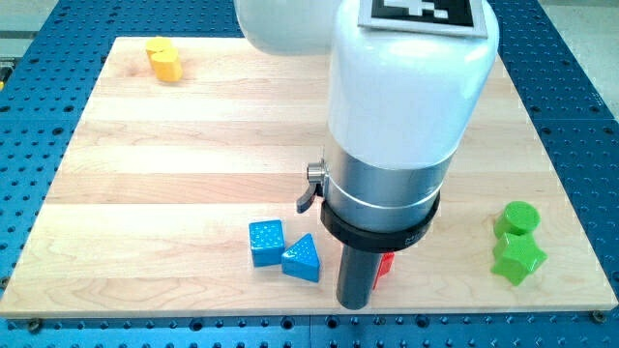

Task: Push the red blocks to the center of the board

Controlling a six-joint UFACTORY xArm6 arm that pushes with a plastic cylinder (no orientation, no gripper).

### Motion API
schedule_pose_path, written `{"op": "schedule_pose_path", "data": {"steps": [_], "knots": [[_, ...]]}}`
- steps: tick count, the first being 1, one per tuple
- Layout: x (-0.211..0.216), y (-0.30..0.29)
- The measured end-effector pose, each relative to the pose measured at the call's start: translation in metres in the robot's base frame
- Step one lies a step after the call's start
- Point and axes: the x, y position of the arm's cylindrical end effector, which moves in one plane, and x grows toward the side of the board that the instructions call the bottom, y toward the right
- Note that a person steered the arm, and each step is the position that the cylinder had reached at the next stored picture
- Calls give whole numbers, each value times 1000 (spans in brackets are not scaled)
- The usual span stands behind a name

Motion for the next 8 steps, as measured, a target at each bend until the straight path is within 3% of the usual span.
{"op": "schedule_pose_path", "data": {"steps": [1, 3, 4, 5, 6, 7, 8], "knots": [[1, 6], [-40, 27], [-41, 37], [-14, 67], [-34, 84], [-64, 68], [-82, 16]]}}
